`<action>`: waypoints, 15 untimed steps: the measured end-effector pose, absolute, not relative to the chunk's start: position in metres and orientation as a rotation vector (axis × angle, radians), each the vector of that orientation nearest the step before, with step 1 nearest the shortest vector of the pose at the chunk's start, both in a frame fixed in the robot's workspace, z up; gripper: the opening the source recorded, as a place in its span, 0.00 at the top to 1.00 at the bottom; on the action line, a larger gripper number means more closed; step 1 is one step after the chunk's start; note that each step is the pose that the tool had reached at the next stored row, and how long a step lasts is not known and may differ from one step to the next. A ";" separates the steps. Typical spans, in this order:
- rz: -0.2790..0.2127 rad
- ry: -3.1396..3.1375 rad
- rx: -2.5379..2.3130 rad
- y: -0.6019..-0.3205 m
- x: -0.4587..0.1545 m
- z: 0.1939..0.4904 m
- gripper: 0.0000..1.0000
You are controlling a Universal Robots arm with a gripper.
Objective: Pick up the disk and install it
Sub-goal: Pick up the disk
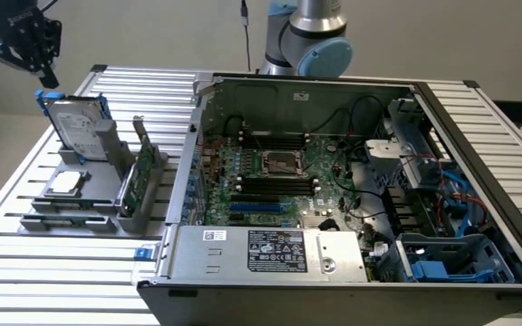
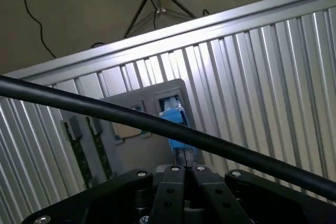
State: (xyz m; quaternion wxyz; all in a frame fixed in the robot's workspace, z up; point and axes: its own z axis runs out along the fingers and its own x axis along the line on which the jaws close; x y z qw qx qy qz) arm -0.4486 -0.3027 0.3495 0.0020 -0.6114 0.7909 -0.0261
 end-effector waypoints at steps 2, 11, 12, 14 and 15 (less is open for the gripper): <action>-0.081 2.456 -1.950 -0.303 -0.449 0.349 0.89; -0.067 2.353 -2.062 -0.303 -0.452 0.349 0.89; -0.068 2.338 -2.080 -0.303 -0.452 0.349 0.89; -0.071 2.307 -2.115 -0.303 -0.452 0.349 0.89; -0.071 2.302 -2.121 -0.303 -0.452 0.349 0.89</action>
